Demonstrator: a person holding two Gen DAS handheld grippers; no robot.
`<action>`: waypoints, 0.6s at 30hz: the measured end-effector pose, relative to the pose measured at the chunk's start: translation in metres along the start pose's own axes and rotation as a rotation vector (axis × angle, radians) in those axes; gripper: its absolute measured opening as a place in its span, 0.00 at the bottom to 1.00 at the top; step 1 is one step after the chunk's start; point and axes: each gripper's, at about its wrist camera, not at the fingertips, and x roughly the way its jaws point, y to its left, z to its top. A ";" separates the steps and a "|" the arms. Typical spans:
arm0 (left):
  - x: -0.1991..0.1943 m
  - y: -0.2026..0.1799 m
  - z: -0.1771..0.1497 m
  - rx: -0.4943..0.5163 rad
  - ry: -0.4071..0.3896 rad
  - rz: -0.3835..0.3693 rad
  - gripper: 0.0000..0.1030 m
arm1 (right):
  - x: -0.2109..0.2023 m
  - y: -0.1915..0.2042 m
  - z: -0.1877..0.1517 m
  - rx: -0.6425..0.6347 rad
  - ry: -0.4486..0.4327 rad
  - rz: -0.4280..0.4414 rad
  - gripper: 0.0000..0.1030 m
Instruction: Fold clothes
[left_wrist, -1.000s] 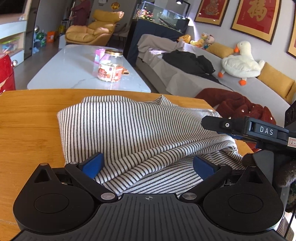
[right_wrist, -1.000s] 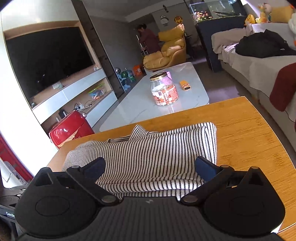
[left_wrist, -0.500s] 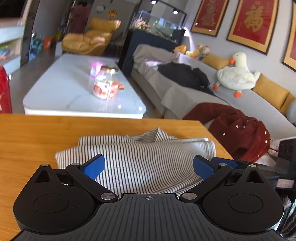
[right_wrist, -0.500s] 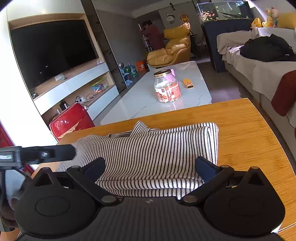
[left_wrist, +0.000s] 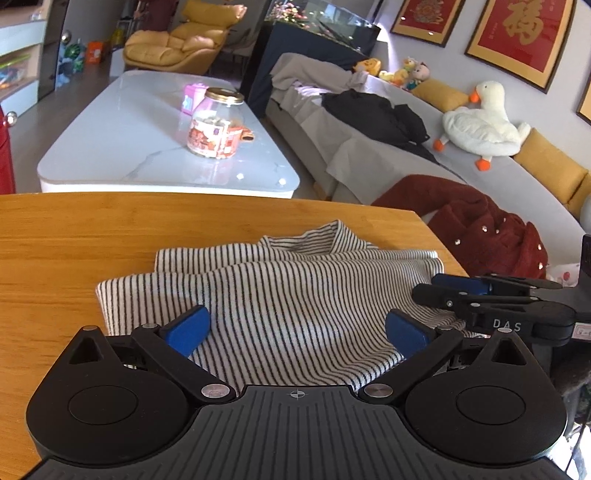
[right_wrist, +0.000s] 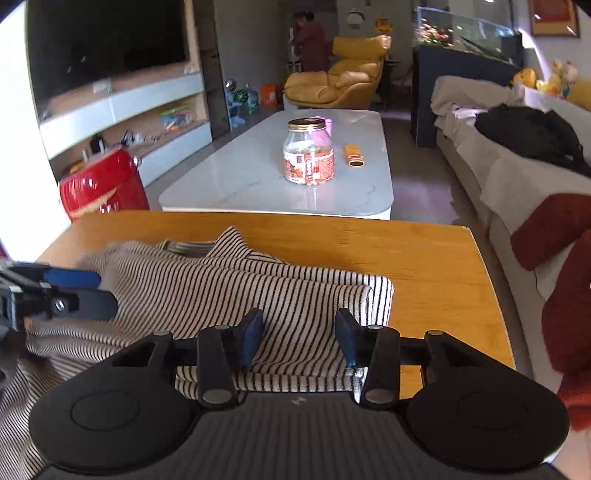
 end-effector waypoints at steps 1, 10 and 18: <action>-0.007 0.002 0.001 -0.021 0.000 0.001 1.00 | -0.005 0.003 0.007 -0.019 -0.010 0.003 0.42; -0.043 0.019 0.003 -0.066 0.017 0.162 1.00 | 0.055 0.014 0.058 0.093 0.043 0.105 0.42; -0.078 0.042 -0.006 -0.134 -0.006 0.179 1.00 | 0.064 0.035 0.056 0.002 0.050 0.141 0.07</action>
